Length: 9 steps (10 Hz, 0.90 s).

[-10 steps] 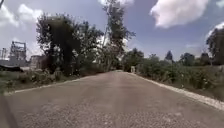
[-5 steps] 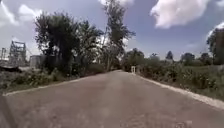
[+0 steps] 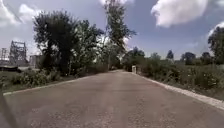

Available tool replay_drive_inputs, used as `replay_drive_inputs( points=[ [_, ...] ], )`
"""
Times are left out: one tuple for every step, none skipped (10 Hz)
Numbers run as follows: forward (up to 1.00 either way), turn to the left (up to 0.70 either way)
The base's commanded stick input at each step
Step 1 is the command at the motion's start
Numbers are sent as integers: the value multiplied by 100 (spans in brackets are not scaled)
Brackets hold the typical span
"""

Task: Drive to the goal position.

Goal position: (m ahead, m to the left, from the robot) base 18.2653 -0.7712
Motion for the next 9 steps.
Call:
replay_drive_inputs(
  points=[
    [50,0],
    [50,0],
    [50,0],
    [50,0],
    [50,0],
    [50,0],
    [50,0],
    [50,0],
    [50,0]
  ],
)
